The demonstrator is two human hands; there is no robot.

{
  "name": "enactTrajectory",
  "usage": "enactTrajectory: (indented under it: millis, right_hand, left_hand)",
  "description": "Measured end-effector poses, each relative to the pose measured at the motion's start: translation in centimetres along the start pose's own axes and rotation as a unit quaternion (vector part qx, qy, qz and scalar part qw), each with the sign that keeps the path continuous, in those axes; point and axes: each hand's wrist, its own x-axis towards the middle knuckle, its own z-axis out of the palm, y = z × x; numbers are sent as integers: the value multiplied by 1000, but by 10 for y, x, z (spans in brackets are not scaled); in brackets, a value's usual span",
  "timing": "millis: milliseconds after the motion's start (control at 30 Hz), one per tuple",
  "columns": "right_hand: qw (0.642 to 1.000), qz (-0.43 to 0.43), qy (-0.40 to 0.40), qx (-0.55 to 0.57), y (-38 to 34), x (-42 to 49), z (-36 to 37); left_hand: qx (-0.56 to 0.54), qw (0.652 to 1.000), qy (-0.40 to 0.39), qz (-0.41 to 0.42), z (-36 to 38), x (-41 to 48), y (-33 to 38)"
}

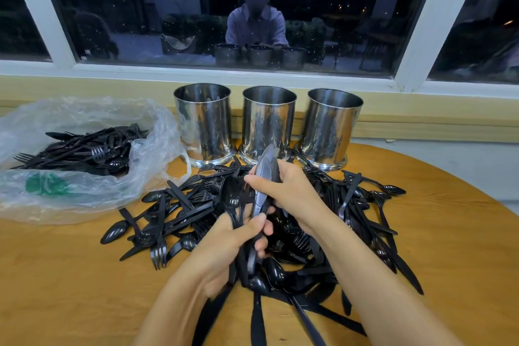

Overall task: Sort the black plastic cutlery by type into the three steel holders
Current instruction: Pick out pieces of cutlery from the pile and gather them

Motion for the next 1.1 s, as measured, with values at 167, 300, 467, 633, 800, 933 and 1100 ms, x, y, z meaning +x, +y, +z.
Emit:
enactTrajectory:
  millis: [167, 300, 467, 633, 800, 933, 1100]
  right_hand:
    - [998, 25, 44, -21, 3, 13, -30]
    - [979, 29, 132, -151, 24, 29, -67]
    - [951, 43, 79, -295, 49, 35, -72]
    - [906, 31, 15, -422, 62, 45, -62]
    - [869, 21, -30, -493, 68, 58, -61]
    - [837, 10, -50, -545, 66, 63, -64]
    - [831, -123, -10, -543, 62, 51, -60]
  left_hand:
    - [-44, 992, 113, 31, -15, 8, 5]
    - [-85, 980, 170, 61, -26, 11, 7]
    - [-87, 979, 179, 52, -25, 12, 4]
    - [-81, 979, 181, 45, -24, 13, 2]
    - [-72, 981, 176, 40, -22, 12, 1]
    - [-71, 981, 177, 38, -22, 12, 1]
    - [-71, 982, 173, 37, -23, 13, 1]
